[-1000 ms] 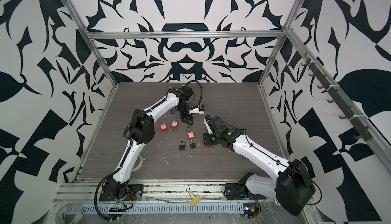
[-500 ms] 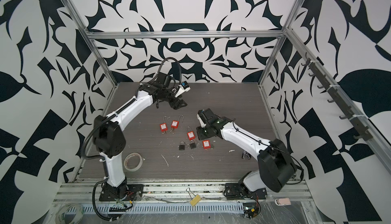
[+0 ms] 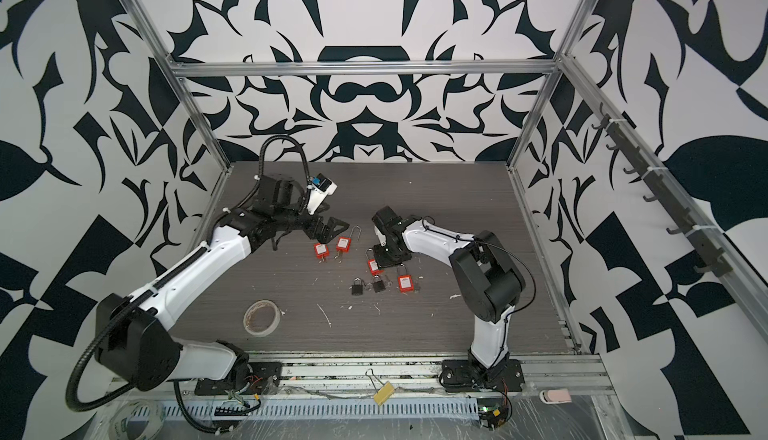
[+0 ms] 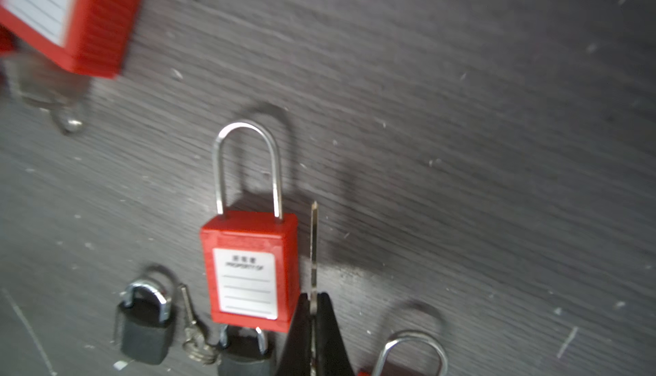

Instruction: Lock with the key

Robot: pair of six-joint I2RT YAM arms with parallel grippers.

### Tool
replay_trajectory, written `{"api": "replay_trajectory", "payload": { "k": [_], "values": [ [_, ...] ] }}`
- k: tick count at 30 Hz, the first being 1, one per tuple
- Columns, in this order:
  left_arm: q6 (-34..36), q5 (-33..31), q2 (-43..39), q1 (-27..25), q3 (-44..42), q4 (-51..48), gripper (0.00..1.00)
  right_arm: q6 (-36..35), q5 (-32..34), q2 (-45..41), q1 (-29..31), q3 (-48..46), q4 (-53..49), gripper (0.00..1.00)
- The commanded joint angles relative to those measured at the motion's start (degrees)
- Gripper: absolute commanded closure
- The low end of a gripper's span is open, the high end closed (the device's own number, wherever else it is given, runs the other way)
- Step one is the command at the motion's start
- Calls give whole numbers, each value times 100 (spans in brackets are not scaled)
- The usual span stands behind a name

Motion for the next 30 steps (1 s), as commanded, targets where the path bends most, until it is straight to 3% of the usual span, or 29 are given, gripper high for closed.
{"api": "replay_trajectory", "payload": {
  "k": [1,4,8,11,18,20,30],
  "values": [
    [-599,92,-394,33,-384,739,1,170,130,-126,28,53,-86,92],
    [-1165,-323,-759,60,-738,1146,1,197,290,-169,23,-3,-80,81],
    [-1993,-1361,-975,77,-967,1237,1,79,634,-305,28,69,-96,58],
    [-1742,-1028,-1013,87,-903,998,1,17,894,-491,25,159,-161,50],
    [-2121,-1442,-1214,145,-901,409,1,876,1466,-862,311,580,-356,47],
    [-2237,-1431,-1305,174,-987,365,1,1180,1612,-827,492,800,-356,33],
    [-2336,-1575,-1772,467,-1304,59,1,2488,1960,596,964,2625,-1061,29]
  ]
}}
